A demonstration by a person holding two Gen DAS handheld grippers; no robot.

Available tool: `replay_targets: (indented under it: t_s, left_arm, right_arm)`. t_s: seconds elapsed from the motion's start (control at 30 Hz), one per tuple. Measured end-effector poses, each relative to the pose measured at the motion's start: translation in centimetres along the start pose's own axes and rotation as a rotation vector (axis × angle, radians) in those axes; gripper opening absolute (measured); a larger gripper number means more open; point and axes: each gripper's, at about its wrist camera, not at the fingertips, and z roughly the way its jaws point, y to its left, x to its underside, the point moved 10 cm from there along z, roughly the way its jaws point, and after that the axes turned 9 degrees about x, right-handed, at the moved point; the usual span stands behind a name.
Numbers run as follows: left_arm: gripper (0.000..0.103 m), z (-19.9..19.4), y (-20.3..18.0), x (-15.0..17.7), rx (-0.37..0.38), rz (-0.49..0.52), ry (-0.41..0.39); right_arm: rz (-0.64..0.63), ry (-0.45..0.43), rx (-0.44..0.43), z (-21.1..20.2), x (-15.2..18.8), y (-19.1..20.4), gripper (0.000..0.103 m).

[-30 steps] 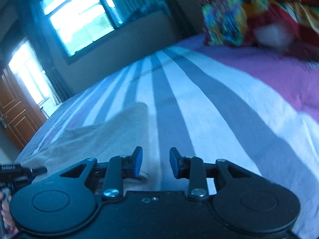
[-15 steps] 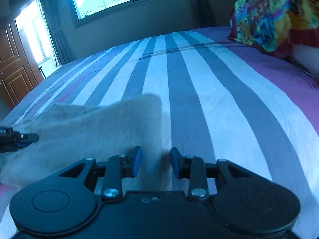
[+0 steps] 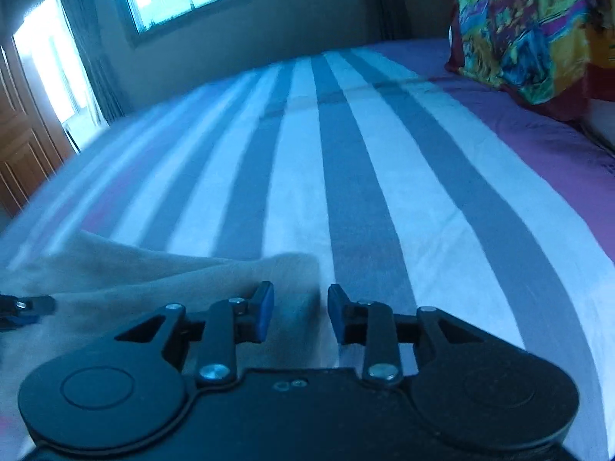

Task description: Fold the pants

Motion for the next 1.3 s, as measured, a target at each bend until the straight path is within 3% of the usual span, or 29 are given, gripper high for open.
replay_targets:
  t_s: [0.1,0.2,0.33,0.43,0.53,0.77,0.97,1.03,1.13,1.3]
  left_arm:
    - [0.040,0.5,0.6,2.0,-0.055,0.047,0.041]
    - [0.040,0.0,0.4,2.3,-0.060,0.022,0.029]
    - [0.040,-2.8,-1.2,3.0,0.003,-0.019,-0.024]
    - [0.040,-2.6,0.0,5.6,-0.043,0.013,0.021]
    - [0.040,-3.1,0.0,5.9,-0.050,0.008,0.010]
    - [0.040,-8.3,1.0,4.8,-0.135,0.056,-0.073]
    - [0.040,-11.3,4.6,4.5,-0.162,0.016,-0.101]
    - [0.040,-11.7,4.9,4.4,-0.162,0.015,-0.113]
    - [0.040,-12.2,5.1,4.2,-0.161,0.021,-0.124]
    - [0.040,-13.7,6.1,4.4,-0.160,0.028,-0.140]
  right_arm:
    - [0.008,-0.026,-0.004,-2.9,1.9,-0.5,0.036]
    - [-0.051,0.046,0.021,-2.1,5.0,-0.3,0.036]
    - [-0.051,0.003,0.024,-4.8,4.1,-0.1,0.036]
    - [-0.060,-0.063,0.007,-6.9,3.9,0.1,0.039]
    - [-0.110,0.066,0.048,-4.6,6.9,0.2,0.041]
    - [-0.039,-0.076,0.051,-8.4,5.2,-0.1,0.042]
    - [-0.016,-0.097,0.079,-8.9,5.1,-1.2,0.043]
    - [-0.013,-0.086,0.066,-8.9,5.8,-0.6,0.043]
    - [-0.052,0.052,0.100,-6.4,7.4,-0.1,0.045]
    - [-0.045,0.030,0.125,-6.6,7.2,0.1,0.046]
